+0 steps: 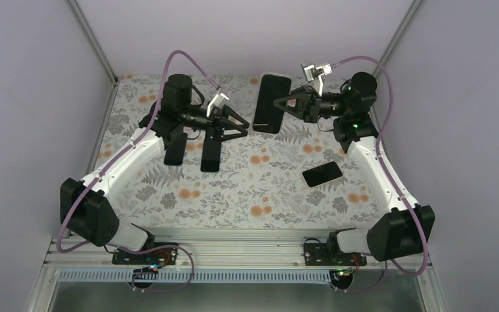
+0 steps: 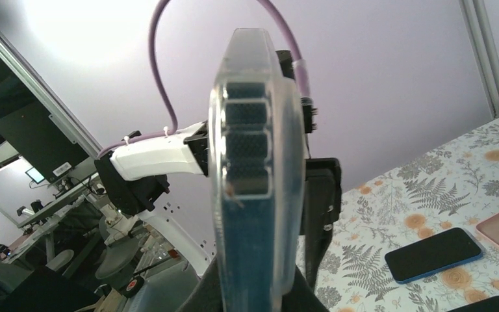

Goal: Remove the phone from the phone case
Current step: Remove the phone case from the phone.

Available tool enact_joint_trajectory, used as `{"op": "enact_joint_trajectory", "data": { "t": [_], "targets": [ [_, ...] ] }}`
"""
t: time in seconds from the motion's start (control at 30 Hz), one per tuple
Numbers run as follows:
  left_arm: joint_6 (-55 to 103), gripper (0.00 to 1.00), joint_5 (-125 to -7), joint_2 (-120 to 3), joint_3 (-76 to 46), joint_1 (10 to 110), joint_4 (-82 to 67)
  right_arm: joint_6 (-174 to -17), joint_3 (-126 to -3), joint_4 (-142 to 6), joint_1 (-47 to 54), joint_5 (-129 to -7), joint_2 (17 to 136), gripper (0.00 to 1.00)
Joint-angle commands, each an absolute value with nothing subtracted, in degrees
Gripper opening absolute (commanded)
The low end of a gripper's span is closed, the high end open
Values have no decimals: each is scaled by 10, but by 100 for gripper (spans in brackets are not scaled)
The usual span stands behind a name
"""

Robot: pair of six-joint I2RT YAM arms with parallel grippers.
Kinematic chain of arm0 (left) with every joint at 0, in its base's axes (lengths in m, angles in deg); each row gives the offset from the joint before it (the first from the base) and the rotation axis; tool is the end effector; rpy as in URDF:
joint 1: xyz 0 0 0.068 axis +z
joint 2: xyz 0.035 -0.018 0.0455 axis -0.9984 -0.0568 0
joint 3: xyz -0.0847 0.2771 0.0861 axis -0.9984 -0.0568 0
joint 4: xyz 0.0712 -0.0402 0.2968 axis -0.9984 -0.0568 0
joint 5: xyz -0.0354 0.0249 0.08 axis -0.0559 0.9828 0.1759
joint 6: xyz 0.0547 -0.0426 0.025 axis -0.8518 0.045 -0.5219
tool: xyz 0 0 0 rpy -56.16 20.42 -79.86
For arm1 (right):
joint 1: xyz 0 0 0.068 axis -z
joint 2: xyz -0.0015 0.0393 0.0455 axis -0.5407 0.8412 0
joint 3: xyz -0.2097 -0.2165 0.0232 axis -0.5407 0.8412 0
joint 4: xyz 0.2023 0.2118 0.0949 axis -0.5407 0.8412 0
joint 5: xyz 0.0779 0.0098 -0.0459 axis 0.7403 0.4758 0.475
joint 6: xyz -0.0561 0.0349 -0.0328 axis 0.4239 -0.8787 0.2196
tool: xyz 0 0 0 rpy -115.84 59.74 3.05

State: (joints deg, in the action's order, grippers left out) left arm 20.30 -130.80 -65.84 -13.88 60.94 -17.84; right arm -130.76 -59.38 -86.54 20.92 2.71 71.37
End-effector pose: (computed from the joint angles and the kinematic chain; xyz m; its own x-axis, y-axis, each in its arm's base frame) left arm 0.3085 -0.2145 0.3870 -0.4038 0.1493 -0.9026 0.9003 -0.1104 -0.4210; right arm 0.3115 0.1268 0.4521 -0.4934 0.0364 -0.8691 -0.8698 -0.0278 0.4926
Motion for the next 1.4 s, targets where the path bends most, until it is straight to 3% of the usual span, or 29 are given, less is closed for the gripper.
{"op": "enact_joint_trajectory", "data": {
  "t": [0.0, 0.23, 0.63, 1.03, 1.17, 1.37],
  "targets": [
    [133, 40, -1327, -650, -93, 579, -221, -1304, -608, -877, 214, 5, 712, 4],
    [135, 38, -1294, -658, -67, 567, -227, -1360, -582, -946, 216, 16, 706, 4],
    [162, 18, -1289, -656, -99, 585, -192, -1409, -563, -999, 215, 33, 695, 4],
    [172, 18, -1286, -654, -110, 590, -180, -1437, -553, -1031, 215, 31, 695, 4],
    [174, 30, -1316, -649, -112, 588, -180, -1390, -569, -970, 215, 16, 699, 4],
    [177, 31, -1325, -644, -123, 583, -175, -1357, -579, -931, 216, 2, 701, 4]
  ]
}}
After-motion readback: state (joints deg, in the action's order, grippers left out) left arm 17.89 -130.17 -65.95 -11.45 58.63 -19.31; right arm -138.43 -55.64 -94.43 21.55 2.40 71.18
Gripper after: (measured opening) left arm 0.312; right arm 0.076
